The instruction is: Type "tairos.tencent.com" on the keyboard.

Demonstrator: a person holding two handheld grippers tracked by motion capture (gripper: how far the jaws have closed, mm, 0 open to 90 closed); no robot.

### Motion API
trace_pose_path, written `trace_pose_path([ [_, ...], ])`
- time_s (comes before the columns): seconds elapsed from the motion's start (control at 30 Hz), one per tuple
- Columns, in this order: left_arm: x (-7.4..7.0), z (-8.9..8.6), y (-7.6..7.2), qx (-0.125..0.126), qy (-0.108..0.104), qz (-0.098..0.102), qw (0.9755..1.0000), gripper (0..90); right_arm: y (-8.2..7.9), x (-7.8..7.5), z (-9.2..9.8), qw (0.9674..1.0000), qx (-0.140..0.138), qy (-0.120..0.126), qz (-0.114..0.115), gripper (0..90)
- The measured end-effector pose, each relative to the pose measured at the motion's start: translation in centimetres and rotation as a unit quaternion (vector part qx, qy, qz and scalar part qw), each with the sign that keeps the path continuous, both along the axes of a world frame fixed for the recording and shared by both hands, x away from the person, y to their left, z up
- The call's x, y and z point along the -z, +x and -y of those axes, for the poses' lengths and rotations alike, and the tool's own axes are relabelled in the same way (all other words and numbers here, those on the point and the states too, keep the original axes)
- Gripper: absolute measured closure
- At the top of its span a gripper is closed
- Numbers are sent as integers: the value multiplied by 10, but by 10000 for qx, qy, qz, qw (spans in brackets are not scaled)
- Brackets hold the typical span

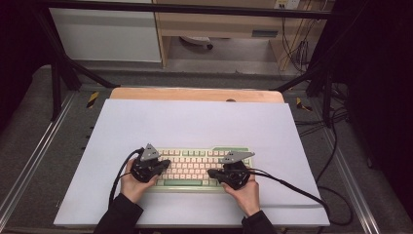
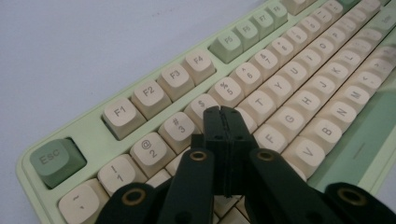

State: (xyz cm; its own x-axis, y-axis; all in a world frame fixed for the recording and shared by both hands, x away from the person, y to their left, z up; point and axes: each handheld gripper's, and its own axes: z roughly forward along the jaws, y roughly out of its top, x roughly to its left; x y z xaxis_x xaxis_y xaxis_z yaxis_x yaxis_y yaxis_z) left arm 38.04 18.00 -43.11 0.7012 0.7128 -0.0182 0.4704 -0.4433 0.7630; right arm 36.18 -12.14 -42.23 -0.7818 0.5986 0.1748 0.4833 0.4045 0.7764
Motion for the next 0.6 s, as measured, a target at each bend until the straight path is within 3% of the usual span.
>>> trace_pose_path([
  [0.3,-5,-3,-4,14,-26,56,10000,900,-1,0,0,10000,-11,9,22,900],
  [0.6,-11,-15,-17,71,-148,100,9998,900,-1,-2,0,10000,-6,80,29,900],
])
